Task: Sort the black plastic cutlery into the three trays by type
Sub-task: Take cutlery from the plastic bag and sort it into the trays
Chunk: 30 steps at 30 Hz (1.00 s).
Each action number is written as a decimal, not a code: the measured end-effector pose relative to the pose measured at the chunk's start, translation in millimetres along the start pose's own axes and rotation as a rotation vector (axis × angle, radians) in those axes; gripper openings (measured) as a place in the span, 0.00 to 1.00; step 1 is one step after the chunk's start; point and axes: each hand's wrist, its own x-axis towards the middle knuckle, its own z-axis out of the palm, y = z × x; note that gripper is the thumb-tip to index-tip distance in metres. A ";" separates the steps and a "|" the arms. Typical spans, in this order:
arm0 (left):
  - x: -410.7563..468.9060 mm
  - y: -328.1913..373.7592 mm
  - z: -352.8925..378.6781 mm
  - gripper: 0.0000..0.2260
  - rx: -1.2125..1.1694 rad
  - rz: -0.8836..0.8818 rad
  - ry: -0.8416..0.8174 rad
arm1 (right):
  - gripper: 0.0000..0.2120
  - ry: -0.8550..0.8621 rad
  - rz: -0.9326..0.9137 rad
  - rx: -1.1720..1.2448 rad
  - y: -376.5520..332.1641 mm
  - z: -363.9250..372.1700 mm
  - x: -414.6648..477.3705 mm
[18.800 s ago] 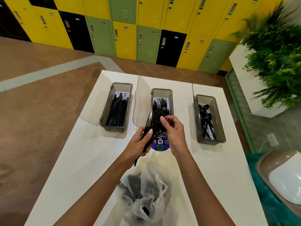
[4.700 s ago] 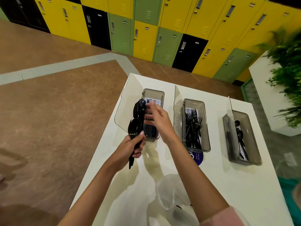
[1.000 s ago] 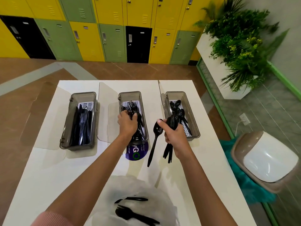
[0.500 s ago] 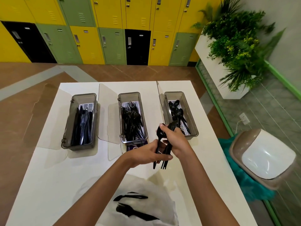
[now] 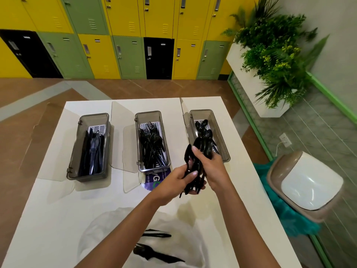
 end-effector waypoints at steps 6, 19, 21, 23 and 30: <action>15.7 -6.4 11.1 0.11 -0.113 -0.015 0.123 | 0.03 0.155 -0.040 0.035 7.8 -8.0 11.3; 116.0 18.2 34.5 0.14 0.114 -0.101 0.167 | 0.06 0.107 0.099 -0.038 -30.9 -44.9 97.3; 143.7 23.7 33.3 0.16 0.186 -0.123 0.194 | 0.07 0.098 0.087 -0.056 -39.4 -47.5 120.4; 167.7 23.9 29.8 0.16 0.273 -0.130 0.225 | 0.06 0.093 0.101 -0.097 -42.3 -47.7 140.5; 191.1 7.4 11.0 0.15 0.712 -0.210 0.197 | 0.11 0.183 0.136 -0.262 -2.9 -46.8 182.4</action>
